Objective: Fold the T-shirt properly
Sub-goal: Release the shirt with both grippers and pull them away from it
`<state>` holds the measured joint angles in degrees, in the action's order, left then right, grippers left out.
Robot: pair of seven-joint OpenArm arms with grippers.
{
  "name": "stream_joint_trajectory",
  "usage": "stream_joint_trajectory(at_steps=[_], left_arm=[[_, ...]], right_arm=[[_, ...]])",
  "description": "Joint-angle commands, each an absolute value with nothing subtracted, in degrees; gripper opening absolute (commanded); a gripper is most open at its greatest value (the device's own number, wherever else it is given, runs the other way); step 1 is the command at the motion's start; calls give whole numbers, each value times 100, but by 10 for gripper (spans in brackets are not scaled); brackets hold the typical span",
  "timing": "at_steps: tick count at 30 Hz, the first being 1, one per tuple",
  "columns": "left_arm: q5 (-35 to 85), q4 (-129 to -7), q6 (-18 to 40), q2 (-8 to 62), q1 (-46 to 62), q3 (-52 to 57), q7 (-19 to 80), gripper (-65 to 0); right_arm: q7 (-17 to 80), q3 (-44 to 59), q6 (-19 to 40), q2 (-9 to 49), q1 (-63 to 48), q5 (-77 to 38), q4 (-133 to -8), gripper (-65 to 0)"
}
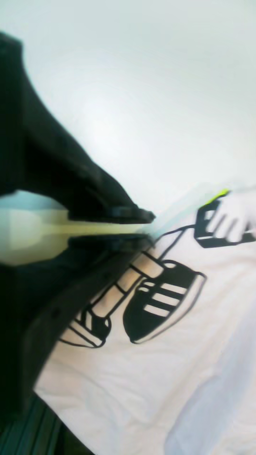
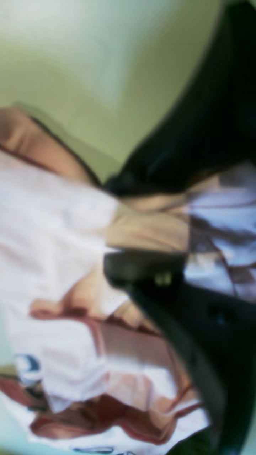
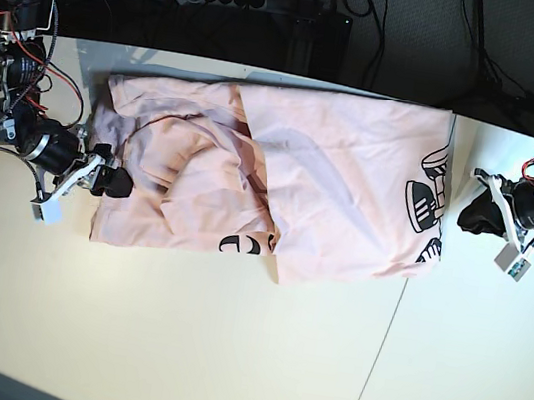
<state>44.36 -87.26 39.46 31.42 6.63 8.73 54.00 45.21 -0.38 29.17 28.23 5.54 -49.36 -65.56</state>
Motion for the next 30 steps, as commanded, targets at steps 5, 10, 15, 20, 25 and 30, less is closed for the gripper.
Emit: stream_joint_trajectory(at_steps=[5, 10, 15, 20, 25, 30], left_arm=[[4364, -8816, 3977, 3240, 609, 923, 5301, -563], [4370, -8814, 3977, 3240, 611, 923, 5301, -563], [4401, -8814, 3972, 3236, 705, 923, 5297, -563], [4598, -8814, 3970, 3236, 867, 923, 5297, -563], [4751, -8814, 3972, 3236, 976, 923, 5299, -563], [4799, -8814, 3972, 3236, 985, 923, 5297, -563]], right_arm=[[4718, -93, 3343, 2853, 489, -4228, -6528, -650], [4344, -89, 3336, 2882, 491, -3435, -6528, -650], [4112, 106, 3323, 3076, 493, -3234, -6528, -650], [4112, 502, 3323, 3363, 493, -3236, -6449, -650], [4115, 891, 3326, 3625, 491, -3242, -6121, -650], [4128, 1173, 3326, 3826, 491, -3621, -5946, -650]])
